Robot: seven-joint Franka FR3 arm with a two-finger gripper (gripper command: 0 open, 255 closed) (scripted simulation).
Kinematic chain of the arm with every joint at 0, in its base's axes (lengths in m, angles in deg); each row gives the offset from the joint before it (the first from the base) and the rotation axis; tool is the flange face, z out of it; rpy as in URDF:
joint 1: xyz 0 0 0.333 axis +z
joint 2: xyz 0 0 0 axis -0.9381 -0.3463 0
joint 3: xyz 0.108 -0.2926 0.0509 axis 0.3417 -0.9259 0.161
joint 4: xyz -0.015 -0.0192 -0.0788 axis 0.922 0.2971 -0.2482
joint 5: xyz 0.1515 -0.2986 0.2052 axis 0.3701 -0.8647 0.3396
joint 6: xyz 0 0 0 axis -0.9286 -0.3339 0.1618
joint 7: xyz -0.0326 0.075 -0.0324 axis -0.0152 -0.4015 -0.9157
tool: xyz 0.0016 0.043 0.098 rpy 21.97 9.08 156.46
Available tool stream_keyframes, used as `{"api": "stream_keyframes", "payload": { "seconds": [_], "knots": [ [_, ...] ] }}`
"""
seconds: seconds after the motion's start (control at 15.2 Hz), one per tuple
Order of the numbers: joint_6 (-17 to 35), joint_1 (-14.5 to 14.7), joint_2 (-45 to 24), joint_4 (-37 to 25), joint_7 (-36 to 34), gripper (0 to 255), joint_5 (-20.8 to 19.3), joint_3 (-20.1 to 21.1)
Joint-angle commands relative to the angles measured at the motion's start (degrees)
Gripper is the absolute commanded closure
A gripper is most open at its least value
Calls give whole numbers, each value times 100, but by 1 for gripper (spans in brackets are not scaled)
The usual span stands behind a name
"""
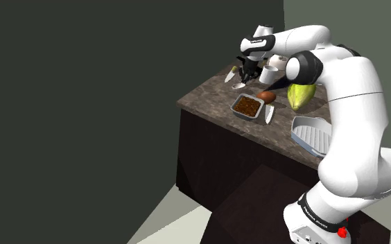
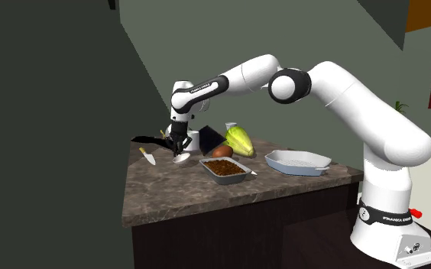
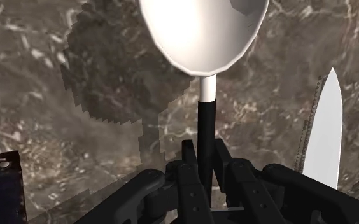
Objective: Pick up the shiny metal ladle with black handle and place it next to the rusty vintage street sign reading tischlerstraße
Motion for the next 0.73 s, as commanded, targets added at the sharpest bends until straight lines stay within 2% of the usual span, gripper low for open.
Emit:
{"api": "stream_keyframes", "payload": {
  "seconds": [0.0,0.4,0.46,0.66],
  "knots": [
    [60,1,-5,51,6,255,3,2],
    [59,1,-5,50,6,255,3,2],
    [59,1,-5,50,6,0,3,2],
    [59,1,-5,50,6,0,3,2]
  ]
}}
